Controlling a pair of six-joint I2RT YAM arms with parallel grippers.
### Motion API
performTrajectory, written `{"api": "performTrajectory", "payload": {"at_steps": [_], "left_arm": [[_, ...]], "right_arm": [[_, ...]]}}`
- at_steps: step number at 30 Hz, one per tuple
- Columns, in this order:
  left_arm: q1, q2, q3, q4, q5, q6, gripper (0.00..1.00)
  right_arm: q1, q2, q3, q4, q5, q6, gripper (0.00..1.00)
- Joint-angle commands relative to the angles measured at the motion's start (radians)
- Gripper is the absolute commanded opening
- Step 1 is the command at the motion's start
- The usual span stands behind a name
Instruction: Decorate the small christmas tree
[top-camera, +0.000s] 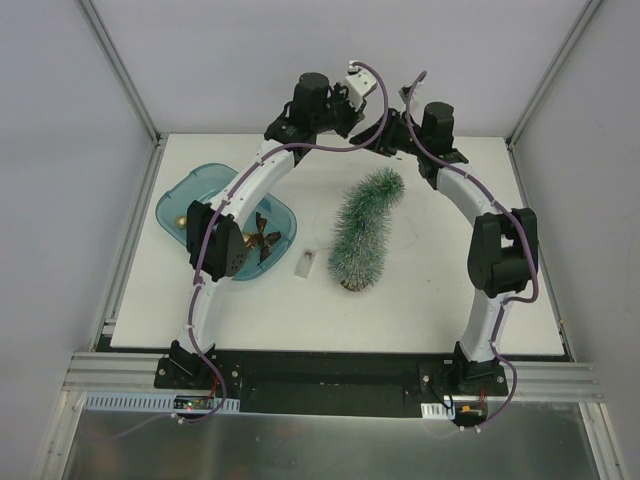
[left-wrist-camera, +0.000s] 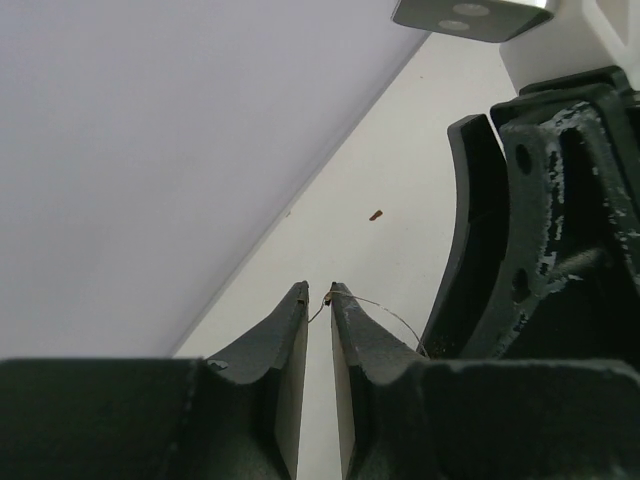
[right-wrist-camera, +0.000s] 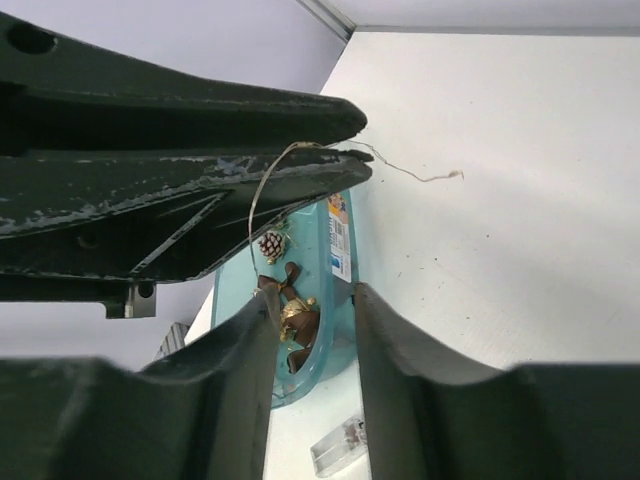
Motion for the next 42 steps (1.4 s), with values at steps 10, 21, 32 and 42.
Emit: {"api": "performTrajectory", "payload": {"at_steps": [10,21,32,42], "left_arm": [[0.011,-0.073,0.028,0.016,0.017,-0.035,0.28],[0.052,-0.146,0.036,-0.025,-0.056,-0.081,0.99],[0.160,-0.352,-0.074,-0.146,0.003,-0.150,0.99],[0.161,-0.484,-0.166,-0.263,0.086,-0.242,0.99]], "right_arm": [[0.001,-0.054,-0.024,0.149,0.037,0.017,0.00],[-0.112,-0.177,-0.183,0.267,0.158,0.079,0.00],[-0.224,-0.270,-0.251,0.303,0.264,0.060,0.00],[-0.220,-0.658,-0.593,0.357,0.335,0.017,0.00]]}}
